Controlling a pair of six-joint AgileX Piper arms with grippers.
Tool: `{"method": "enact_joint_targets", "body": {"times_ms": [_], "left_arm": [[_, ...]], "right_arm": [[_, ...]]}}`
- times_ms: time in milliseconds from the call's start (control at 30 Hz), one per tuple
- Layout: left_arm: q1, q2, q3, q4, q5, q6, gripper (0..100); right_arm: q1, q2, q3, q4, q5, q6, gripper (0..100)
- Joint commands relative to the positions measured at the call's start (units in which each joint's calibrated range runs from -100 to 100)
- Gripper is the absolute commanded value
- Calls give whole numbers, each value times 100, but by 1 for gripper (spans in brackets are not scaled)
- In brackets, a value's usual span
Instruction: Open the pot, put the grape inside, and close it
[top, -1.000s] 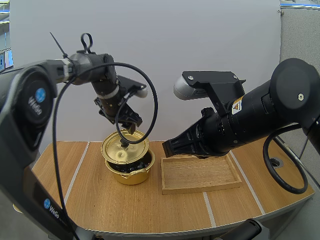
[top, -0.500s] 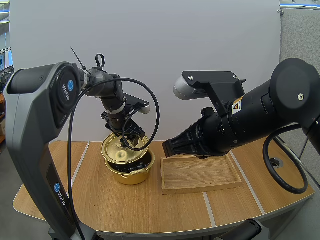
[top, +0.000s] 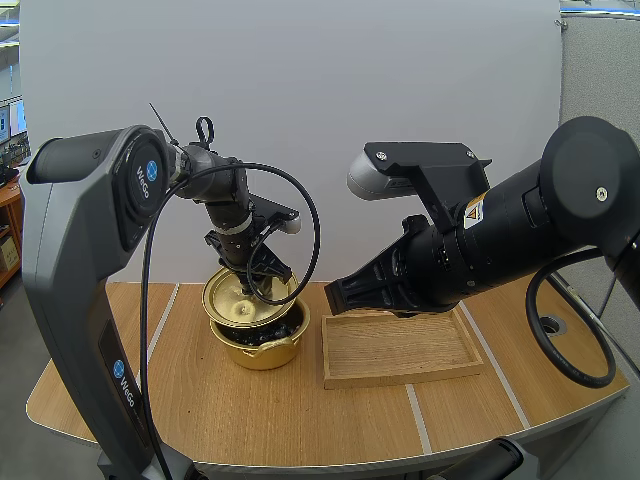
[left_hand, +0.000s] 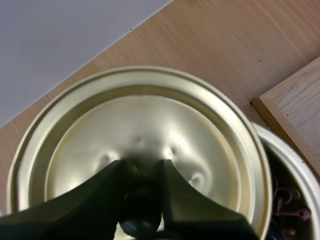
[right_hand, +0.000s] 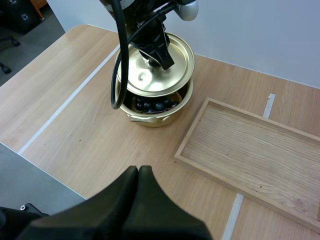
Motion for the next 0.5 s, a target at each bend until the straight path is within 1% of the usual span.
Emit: {"method": "enact_joint_targets", "body": {"times_ms": [0, 233, 467], "left_arm": [[-26, 19, -35, -1, -112, -166, 0], [-26, -133, -35, -1, 185, -198, 0], [-26, -862, -35, -14, 799, -198, 0]], "right_arm": [[-22, -74, 11, 15, 0, -58, 0], [-22, -74, 11, 4, 0, -58, 0], [-22, -74, 11, -36, 0, -58, 0]]}}
